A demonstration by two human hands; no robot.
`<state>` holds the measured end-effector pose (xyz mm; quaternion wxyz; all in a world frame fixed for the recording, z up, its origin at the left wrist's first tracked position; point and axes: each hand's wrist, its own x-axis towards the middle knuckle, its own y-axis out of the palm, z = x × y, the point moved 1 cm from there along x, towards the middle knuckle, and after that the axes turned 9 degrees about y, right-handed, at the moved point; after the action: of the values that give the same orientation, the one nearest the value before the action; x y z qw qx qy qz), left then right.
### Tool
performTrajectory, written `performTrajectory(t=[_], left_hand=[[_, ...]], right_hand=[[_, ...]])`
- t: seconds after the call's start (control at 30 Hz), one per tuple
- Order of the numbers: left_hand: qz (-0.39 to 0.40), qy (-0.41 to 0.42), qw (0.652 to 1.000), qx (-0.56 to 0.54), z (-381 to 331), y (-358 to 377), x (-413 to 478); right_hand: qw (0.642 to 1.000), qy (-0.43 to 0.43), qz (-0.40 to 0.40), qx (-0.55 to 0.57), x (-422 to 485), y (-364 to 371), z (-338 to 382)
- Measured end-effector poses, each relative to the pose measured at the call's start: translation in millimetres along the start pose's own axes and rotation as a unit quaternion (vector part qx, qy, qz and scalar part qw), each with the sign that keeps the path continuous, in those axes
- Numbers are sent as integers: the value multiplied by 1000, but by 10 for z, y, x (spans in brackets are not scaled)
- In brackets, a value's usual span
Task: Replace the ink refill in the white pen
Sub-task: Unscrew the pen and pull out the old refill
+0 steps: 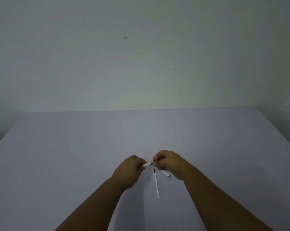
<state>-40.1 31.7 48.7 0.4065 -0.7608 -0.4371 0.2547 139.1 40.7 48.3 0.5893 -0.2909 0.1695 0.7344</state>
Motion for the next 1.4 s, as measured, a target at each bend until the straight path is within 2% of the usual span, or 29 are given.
performTrajectory(t=[0.1, 0.27, 0.4, 0.57, 0.73, 0.87, 1.0, 1.17, 1.27, 1.4], left_hand=[[0, 3, 1000, 3, -6, -12, -12], [-6, 6, 1000, 2, -30, -19, -16], [-10, 9, 1000, 5, -49, -38, -14], [-13, 15, 1000, 4, -74, -33, -10], [-14, 12, 1000, 6, -70, -38, -20], [-13, 12, 1000, 1, -83, -34, -7], [-14, 14, 1000, 4, -74, -49, -20], [-17, 16, 1000, 2, -94, -39, -33], [-19, 11, 1000, 0, -85, -42, -42], [-19, 13, 1000, 0, -91, -35, -51]], right_hand=[[1000, 26, -5, -11, -22, 0, 8], [999, 0, -8, -34, -29, -14, 24], [1000, 23, 0, 0, -49, -10, 29], [999, -11, -18, -46, -60, -16, 43], [999, 15, -11, -35, -96, 2, 65], [998, -15, -24, -59, -70, -11, 48], [999, 4, -8, -31, -87, -7, 52], [998, -13, -27, -64, -88, -9, 52], [999, 1, -11, -34, -106, -3, 50], [997, 4, -34, -71, -125, 3, 60]])
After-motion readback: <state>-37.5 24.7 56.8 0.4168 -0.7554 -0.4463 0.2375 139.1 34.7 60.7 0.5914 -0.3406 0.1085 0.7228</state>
